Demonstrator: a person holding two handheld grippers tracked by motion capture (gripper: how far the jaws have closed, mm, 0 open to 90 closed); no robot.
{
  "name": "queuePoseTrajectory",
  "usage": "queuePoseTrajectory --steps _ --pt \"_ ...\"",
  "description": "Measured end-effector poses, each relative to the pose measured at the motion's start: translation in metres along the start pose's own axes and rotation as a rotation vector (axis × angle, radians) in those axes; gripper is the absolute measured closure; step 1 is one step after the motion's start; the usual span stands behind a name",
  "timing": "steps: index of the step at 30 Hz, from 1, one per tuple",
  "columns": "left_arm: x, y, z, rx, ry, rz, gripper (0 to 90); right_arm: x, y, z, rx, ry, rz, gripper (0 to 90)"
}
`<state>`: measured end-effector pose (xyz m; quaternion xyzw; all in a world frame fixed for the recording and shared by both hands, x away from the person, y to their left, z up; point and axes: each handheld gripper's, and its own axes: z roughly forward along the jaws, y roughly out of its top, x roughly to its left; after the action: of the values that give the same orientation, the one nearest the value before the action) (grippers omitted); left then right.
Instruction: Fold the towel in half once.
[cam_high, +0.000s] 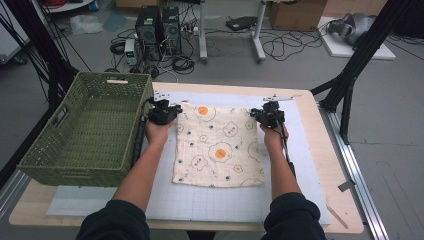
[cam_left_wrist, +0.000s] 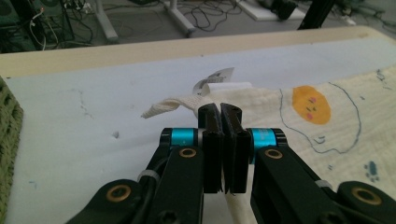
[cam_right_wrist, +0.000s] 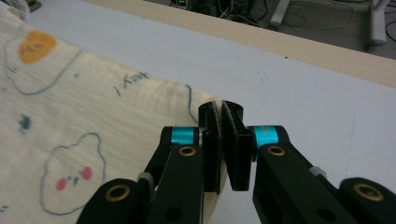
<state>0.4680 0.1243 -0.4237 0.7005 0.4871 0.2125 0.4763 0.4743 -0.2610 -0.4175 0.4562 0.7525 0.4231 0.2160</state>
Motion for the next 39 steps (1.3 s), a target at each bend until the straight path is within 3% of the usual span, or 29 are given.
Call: queuePoseTrajectory --steps 2,5,7,13,14,16,18,25,28,30,32,37,39 --pt "0.001 0.000 -0.003 0.012 -0.014 -0.012 86.9 0.003 0.001 -0.001 -0.005 0.018 -0.014 86.7" --pt "-0.001 0.000 -0.009 0.041 -0.038 0.006 86.8 0.008 0.001 -0.003 -0.001 0.051 -0.043 86.7" --pt "-0.004 0.001 -0.015 0.008 -0.049 0.019 86.8 0.012 0.000 -0.004 0.007 0.060 -0.061 86.6" --pt "-0.011 -0.003 -0.032 0.010 -0.090 0.041 86.6 0.016 -0.005 -0.023 -0.006 0.086 -0.082 86.4" --pt "-0.013 -0.002 -0.036 0.012 -0.099 0.050 86.5 0.016 -0.005 -0.028 -0.008 0.087 -0.088 86.4" --pt "-0.018 -0.004 -0.046 -0.034 -0.108 0.079 86.4 0.015 -0.006 -0.038 -0.030 0.106 -0.085 86.4" --pt "-0.024 -0.006 -0.052 -0.015 -0.098 0.112 86.4 0.017 -0.009 -0.048 -0.040 0.117 -0.090 86.4" --pt "-0.035 -0.019 -0.075 -0.036 -0.101 0.143 86.4 0.032 -0.027 -0.069 -0.046 0.144 -0.120 86.5" --pt "-0.039 -0.026 -0.086 -0.047 -0.132 0.147 86.4 0.036 -0.033 -0.079 -0.031 0.162 -0.116 86.5" --pt "-0.045 -0.030 -0.092 -0.044 -0.147 0.174 86.4 0.041 -0.037 -0.087 -0.059 0.159 -0.139 86.5" --pt "-0.049 -0.036 -0.099 -0.057 -0.159 0.181 86.4 0.047 -0.042 -0.095 -0.049 0.169 -0.151 86.5" --pt "-0.054 -0.054 -0.111 -0.056 -0.188 0.173 86.4 0.059 -0.061 -0.110 -0.035 0.172 -0.197 86.5" --pt "-0.053 -0.062 -0.115 -0.054 -0.192 0.168 86.4 0.061 -0.068 -0.115 -0.036 0.180 -0.194 86.5"
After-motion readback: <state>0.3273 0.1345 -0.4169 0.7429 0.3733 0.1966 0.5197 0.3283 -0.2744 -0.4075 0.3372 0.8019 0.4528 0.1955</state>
